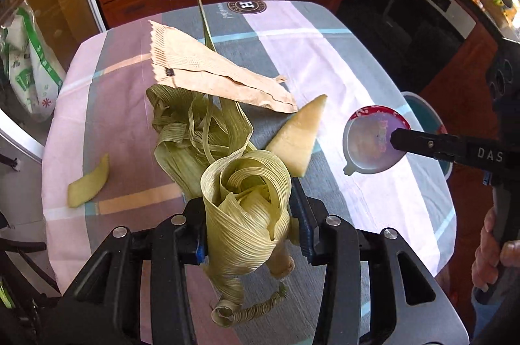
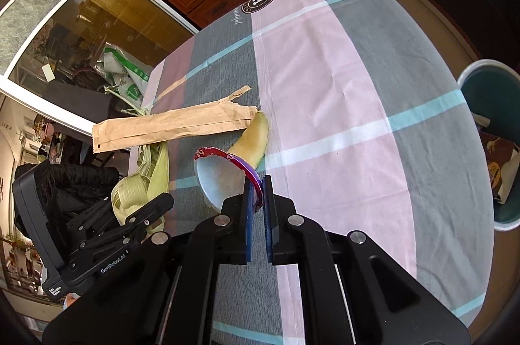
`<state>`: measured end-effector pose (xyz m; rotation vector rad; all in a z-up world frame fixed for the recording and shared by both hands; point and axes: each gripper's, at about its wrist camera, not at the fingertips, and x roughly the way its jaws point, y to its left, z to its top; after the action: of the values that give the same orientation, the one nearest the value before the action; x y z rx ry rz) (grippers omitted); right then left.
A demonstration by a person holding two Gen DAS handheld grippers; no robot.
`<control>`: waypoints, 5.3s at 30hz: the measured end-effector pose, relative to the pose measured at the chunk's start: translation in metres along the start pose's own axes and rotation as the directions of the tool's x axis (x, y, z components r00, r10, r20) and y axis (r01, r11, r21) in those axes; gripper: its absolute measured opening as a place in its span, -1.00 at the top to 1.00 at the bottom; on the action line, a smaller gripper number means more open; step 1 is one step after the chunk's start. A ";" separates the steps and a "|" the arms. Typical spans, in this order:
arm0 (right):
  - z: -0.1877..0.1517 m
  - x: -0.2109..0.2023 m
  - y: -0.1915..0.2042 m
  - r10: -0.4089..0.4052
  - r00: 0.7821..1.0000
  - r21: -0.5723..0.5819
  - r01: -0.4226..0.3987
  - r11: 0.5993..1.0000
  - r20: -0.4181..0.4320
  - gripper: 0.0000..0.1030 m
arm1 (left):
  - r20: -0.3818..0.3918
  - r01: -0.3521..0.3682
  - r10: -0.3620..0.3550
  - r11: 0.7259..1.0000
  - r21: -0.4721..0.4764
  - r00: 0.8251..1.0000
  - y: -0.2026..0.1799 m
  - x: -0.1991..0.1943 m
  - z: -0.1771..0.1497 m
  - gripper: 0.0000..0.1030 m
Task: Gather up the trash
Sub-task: 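Lift the corn husks and purple wrapper and carry both over the teal bin, then open left tool to drop the husks while right tool drops the wrapper, then move both tools back over the table toward the paper strip and rind, then grasp the brown paper strip with left tool while right tool grasps the melon rind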
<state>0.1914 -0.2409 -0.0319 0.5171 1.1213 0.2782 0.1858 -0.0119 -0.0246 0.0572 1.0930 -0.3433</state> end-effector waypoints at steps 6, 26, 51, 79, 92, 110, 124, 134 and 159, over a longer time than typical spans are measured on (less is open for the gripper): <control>-0.017 -0.029 -0.009 0.007 0.999 0.010 -0.007 1.000 0.040 0.89 | 0.009 0.058 -0.058 0.997 0.043 0.998 -0.025 -0.027 -0.021 0.17; -0.076 -0.089 -0.077 0.034 0.990 0.111 -0.050 0.993 0.138 0.89 | 0.050 0.153 -0.168 0.964 0.217 0.985 -0.107 -0.067 -0.047 0.16; -0.059 -0.164 -0.295 -0.179 0.951 0.471 0.041 0.881 0.253 0.89 | -0.208 0.304 -0.228 0.808 0.505 0.951 -0.355 0.093 0.041 0.13; -0.030 -0.126 -0.306 -0.256 0.949 0.500 0.134 0.856 0.183 -0.67 | -0.229 0.306 -0.227 0.856 0.416 0.947 -0.326 0.131 0.065 -0.89; -0.033 -0.126 -0.263 -0.253 0.954 0.466 0.154 0.871 0.159 -0.69 | -0.194 0.276 -0.214 0.876 0.396 0.957 -0.296 0.097 0.046 -0.92; -0.036 -0.107 -0.151 -0.201 0.971 0.304 0.153 0.940 0.133 -0.69 | -0.101 0.142 -0.121 0.962 0.234 0.987 -0.161 0.059 0.018 -0.92; -0.044 -0.047 -0.077 -0.126 0.992 0.174 0.121 0.977 0.018 -0.69 | -0.094 0.102 -0.103 0.995 -0.009 0.990 -0.051 0.068 -0.012 -0.92; -0.043 -0.017 -0.075 -0.093 0.995 0.173 0.098 0.980 -0.037 -0.69 | -0.080 0.088 -0.088 0.996 -0.004 0.993 -0.053 0.079 -0.016 -0.61; 0.029 0.060 -0.009 -0.069 0.997 0.005 0.069 0.998 -0.029 -0.69 | -0.022 0.100 -0.100 0.995 0.017 0.995 0.009 0.062 0.029 0.81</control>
<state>0.2424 -0.2276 -0.0737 0.4803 1.1658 0.2228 0.2394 -0.0248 -0.0671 0.0222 1.1163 -0.4436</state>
